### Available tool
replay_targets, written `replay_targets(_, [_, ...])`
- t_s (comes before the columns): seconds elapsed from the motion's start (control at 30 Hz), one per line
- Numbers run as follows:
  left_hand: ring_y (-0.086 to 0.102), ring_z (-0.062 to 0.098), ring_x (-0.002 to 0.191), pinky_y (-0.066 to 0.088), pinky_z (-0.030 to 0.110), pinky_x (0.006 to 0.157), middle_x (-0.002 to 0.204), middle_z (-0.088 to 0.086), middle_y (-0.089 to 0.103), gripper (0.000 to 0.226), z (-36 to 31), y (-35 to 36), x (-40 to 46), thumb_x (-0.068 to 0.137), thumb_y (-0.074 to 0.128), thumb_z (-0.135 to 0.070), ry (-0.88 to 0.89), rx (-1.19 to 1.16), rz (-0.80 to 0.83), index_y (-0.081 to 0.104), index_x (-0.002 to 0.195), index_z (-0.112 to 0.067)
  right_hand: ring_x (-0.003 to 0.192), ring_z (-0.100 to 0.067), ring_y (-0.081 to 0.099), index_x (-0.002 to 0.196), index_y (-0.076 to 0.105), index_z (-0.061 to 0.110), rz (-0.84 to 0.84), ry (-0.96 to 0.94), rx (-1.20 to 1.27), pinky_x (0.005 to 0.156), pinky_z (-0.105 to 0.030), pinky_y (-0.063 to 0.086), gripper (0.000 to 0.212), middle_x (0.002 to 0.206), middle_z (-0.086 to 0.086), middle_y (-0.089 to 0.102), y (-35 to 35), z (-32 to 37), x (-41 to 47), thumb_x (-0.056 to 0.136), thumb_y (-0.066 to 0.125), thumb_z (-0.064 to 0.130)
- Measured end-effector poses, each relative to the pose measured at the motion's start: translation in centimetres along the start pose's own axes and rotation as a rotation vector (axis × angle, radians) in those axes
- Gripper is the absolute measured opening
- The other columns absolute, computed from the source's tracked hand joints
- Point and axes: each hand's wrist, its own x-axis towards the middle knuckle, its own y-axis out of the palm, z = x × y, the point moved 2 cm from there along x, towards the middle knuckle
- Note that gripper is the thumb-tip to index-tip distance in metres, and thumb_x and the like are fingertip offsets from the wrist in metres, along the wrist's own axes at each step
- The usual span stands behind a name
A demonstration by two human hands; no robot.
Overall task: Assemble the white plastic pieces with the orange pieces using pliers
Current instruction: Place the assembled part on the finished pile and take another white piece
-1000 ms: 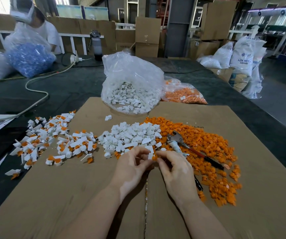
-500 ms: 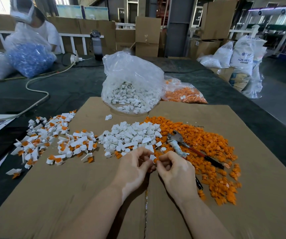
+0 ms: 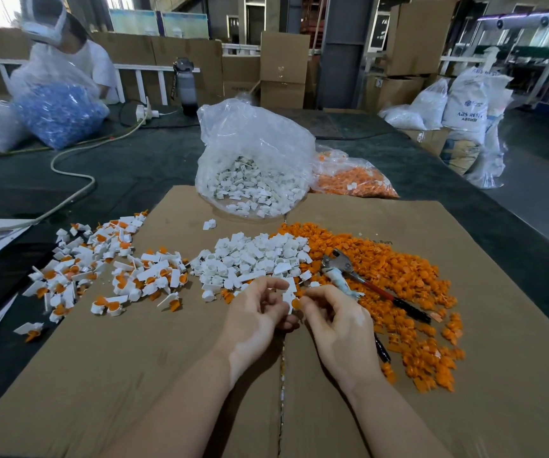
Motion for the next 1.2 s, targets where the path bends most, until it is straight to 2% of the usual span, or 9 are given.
replay_targets(0.07, [0.061, 0.018, 0.058, 0.053, 0.021, 0.059, 0.065, 0.004, 0.045, 0.022, 0.1, -0.2, 0.1, 0.088, 0.05, 0.011, -0.018, -0.053, 0.002, 0.06, 0.094, -0.008, 0.072, -0.012, 0.058, 0.093, 0.069, 0.016, -0.033, -0.025, 0.003, 0.067, -0.034, 0.051, 0.012, 0.078, 0.007, 0.064, -0.1, 0.1, 0.0, 0.084, 0.066, 0.009])
replay_targets(0.2, [0.062, 0.014, 0.056, 0.052, 0.02, 0.057, 0.067, 0.007, 0.05, 0.024, 0.1, -0.4, 0.1, 0.086, 0.051, 0.012, -0.033, -0.06, 0.017, 0.063, 0.09, -0.009, 0.078, -0.006, 0.056, 0.103, 0.069, 0.016, 0.01, -0.1, -0.028, 0.07, -0.026, 0.05, 0.027, 0.087, 0.01, 0.058, -0.1, 0.3, 0.0, 0.079, 0.07, 0.004])
replay_targets(0.3, [0.061, 0.013, 0.054, 0.054, 0.021, 0.059, 0.069, 0.011, 0.054, 0.027, 0.1, -0.4, 0.1, 0.085, 0.051, 0.012, -0.023, -0.039, 0.022, 0.065, 0.087, -0.011, 0.082, -0.007, 0.057, 0.11, 0.069, 0.02, 0.076, -0.089, 0.032, 0.074, -0.023, 0.049, 0.034, 0.089, 0.009, 0.057, 0.1, 0.3, 0.1, 0.08, 0.07, 0.003])
replay_targets(0.63, [0.062, 0.012, 0.056, 0.053, 0.019, 0.059, 0.07, 0.014, 0.058, 0.023, 0.1, -0.5, 0.1, 0.085, 0.055, 0.01, -0.025, -0.022, 0.034, 0.065, 0.09, -0.009, 0.084, -0.004, 0.057, 0.102, 0.071, 0.016, 0.078, -0.089, 0.003, 0.076, -0.022, 0.05, 0.023, 0.09, 0.016, 0.053, 0.0, 0.5, 0.2, 0.082, 0.069, 0.007])
replay_targets(0.83, [0.063, 0.014, 0.058, 0.053, 0.021, 0.059, 0.069, 0.013, 0.059, 0.02, 0.2, -0.6, 0.0, 0.083, 0.058, 0.008, -0.028, -0.026, 0.023, 0.065, 0.09, -0.009, 0.084, -0.005, 0.057, 0.101, 0.071, 0.015, 0.068, -0.101, -0.006, 0.075, -0.027, 0.052, 0.022, 0.09, 0.011, 0.055, 0.0, 0.5, 0.2, 0.082, 0.069, 0.006])
replay_targets(0.9, [0.064, 0.017, 0.061, 0.054, 0.024, 0.061, 0.069, 0.012, 0.061, 0.014, 0.2, -0.5, 0.0, 0.082, 0.064, 0.001, -0.004, 0.012, 0.007, 0.066, 0.09, -0.011, 0.084, -0.007, 0.058, 0.101, 0.071, 0.014, 0.067, -0.102, -0.007, 0.075, -0.029, 0.052, 0.021, 0.091, 0.01, 0.056, 0.0, 0.4, 0.2, 0.082, 0.069, 0.006])
replay_targets(1.03, [0.061, 0.018, 0.06, 0.054, 0.028, 0.064, 0.064, 0.009, 0.057, 0.01, 0.1, -0.3, 0.2, 0.082, 0.066, -0.003, 0.022, 0.069, -0.016, 0.064, 0.091, -0.007, 0.085, -0.01, 0.058, 0.102, 0.071, 0.015, 0.065, -0.098, -0.018, 0.076, -0.028, 0.052, 0.023, 0.091, 0.008, 0.057, 0.0, 0.3, 0.2, 0.081, 0.071, 0.007])
replay_targets(1.13, [0.061, 0.016, 0.056, 0.054, 0.025, 0.059, 0.061, 0.007, 0.055, 0.011, 0.0, -0.2, 0.4, 0.083, 0.064, 0.002, -0.014, 0.016, -0.025, 0.062, 0.093, -0.002, 0.093, -0.012, 0.056, 0.106, 0.069, 0.014, 0.015, -0.101, -0.122, 0.082, -0.026, 0.047, 0.027, 0.095, 0.005, 0.059, -0.6, 0.3, 0.3, 0.079, 0.073, 0.016])
replay_targets(1.2, [0.061, 0.014, 0.053, 0.052, 0.022, 0.053, 0.06, 0.006, 0.052, 0.012, 0.1, -0.1, 0.6, 0.083, 0.062, 0.006, -0.055, -0.074, -0.036, 0.06, 0.094, 0.001, 0.097, -0.018, 0.055, 0.107, 0.068, 0.012, -0.102, -0.085, -0.28, 0.085, -0.034, 0.044, 0.028, 0.098, -0.001, 0.062, -1.5, 0.2, 0.8, 0.08, 0.073, 0.021])
